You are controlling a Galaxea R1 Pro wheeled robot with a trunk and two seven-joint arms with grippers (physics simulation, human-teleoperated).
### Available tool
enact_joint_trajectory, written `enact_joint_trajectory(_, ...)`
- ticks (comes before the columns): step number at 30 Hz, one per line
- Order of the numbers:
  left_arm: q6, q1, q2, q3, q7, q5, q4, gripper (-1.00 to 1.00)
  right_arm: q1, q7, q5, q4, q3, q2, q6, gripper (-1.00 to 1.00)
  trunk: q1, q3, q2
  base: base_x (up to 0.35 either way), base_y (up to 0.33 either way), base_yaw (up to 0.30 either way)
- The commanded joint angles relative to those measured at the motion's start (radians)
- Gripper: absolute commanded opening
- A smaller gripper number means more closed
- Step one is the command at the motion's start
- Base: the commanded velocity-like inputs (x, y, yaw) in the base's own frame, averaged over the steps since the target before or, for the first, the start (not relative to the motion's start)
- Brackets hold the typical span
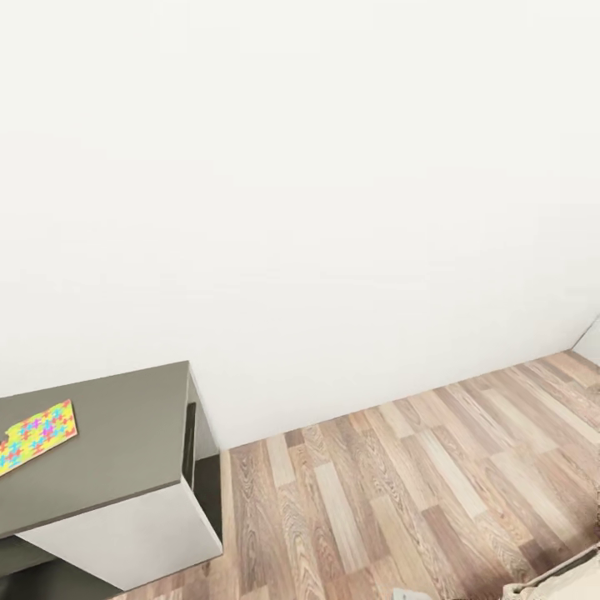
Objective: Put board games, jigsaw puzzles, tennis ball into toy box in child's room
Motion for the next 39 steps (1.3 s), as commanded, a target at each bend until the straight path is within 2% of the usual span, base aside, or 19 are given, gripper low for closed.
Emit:
enact_joint_trajectory(1, -0.003, 0.0, 0.0, -0.001, -0.001, 0.005, 0.001, 1.0, 0.0, -0.002, -0.005, -0.002, -0.006, 0.001, 0.005, 1.0, 0.0, -0.001, -0.001, 0.088, -0.13, -0.175)
enact_joint_trajectory(15, -0.003, 0.0, 0.0, -0.001, -0.001, 0.005, 0.001, 1.0, 0.0, -0.002, -0.005, -0.002, -0.006, 0.001, 0.005, 1.0, 0.0, -0.001, -0.001, 0.041, -0.032, -0.167)
enact_joint_trajectory(31, -0.003, 0.0, 0.001, -0.001, -0.001, 0.005, 0.001, 1.0, 0.0, -0.002, -0.005, -0.002, -0.006, 0.001, 0.005, 1.0, 0.0, -0.001, -0.001, 0.232, 0.107, -0.26)
enact_joint_trajectory(39, -0.003, 0.0, 0.0, -0.001, -0.001, 0.005, 0.001, 1.0, 0.0, -0.002, -0.005, -0.002, -0.005, 0.001, 0.005, 1.0, 0.0, -0.001, -0.001, 0.058, -0.006, -0.264)
